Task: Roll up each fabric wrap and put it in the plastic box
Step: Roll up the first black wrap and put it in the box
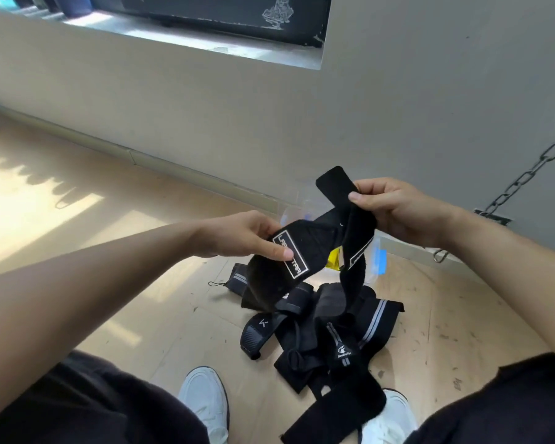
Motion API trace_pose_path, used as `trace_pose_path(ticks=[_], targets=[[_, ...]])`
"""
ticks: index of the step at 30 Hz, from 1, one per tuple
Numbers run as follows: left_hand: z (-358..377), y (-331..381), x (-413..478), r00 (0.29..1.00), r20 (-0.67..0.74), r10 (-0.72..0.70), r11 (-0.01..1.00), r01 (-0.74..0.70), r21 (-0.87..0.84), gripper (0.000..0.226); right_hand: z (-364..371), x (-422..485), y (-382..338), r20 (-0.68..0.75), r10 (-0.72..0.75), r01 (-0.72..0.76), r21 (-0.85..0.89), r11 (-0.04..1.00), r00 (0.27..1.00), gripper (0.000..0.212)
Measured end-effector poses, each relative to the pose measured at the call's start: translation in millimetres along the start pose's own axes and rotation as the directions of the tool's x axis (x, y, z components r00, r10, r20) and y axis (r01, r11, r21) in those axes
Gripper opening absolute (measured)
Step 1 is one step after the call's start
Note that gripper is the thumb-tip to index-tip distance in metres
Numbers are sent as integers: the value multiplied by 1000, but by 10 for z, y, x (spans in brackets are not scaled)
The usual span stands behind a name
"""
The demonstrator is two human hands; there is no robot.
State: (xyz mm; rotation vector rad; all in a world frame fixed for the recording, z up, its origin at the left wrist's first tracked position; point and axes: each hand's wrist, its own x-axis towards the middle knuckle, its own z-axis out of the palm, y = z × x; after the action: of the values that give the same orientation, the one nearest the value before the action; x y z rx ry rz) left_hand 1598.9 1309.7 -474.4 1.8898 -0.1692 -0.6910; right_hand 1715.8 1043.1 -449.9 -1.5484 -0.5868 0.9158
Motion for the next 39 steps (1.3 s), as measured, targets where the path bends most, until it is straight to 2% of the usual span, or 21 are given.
trace_pose_path(ticks=[4, 6, 8, 11, 15, 18, 22, 24, 26, 29, 31, 35, 39], targets=[[-77, 44, -119, 1000, -7, 24, 999, -24, -38, 26, -129, -19, -51, -77, -15, 14, -12, 1000, 997, 13], [-120, 67, -177, 998, -58, 8, 999, -10, -36, 13, -200, -24, -63, -123, -24, 22, -16, 1000, 992, 13], [-173, 97, -239, 992, -123, 8, 999, -12, -32, 8, -234, -27, -60, -123, -12, 6, -48, 999, 992, 25], [-250, 174, -333, 979, -204, 26, 1000, -23, 17, 24, -237, -44, -34, -141, 36, -55, -135, 989, 989, 22], [-263, 242, -421, 958, -284, 43, 999, -44, 1, 22, -249, -98, -78, -204, -42, -11, -252, 968, 978, 17], [-226, 245, -390, 954, -295, 51, 998, -60, -21, 25, -100, -166, -172, -101, -106, 70, -314, 947, 989, 28], [-130, 290, -287, 981, -175, 87, 994, -96, -43, 29, 172, -166, -189, 74, -97, 117, -334, 935, 992, 33], [-88, 304, -238, 988, -96, 117, 992, -121, -37, 32, 249, -113, -158, 139, -72, 111, -293, 950, 988, 35], [-55, 307, -209, 988, -60, 144, 988, -146, -40, 31, 317, -56, -120, 191, -2, 41, -199, 979, 982, 42], [-29, 298, -196, 985, -64, 161, 983, -166, -80, 31, 340, 31, -67, 221, 65, -49, -81, 996, 973, 51], [-35, 267, -196, 989, -61, 135, 986, -140, -95, 31, 308, 59, -61, 237, 82, -76, -33, 997, 968, 48], [-101, 213, -233, 997, -42, 70, 996, -72, -59, 23, 154, 93, -111, 214, 76, -87, 41, 995, 974, 20], [-206, 193, -246, 990, -107, 97, 991, -106, -87, 27, 82, 110, -118, 187, 71, -64, -42, 997, 980, 25]])
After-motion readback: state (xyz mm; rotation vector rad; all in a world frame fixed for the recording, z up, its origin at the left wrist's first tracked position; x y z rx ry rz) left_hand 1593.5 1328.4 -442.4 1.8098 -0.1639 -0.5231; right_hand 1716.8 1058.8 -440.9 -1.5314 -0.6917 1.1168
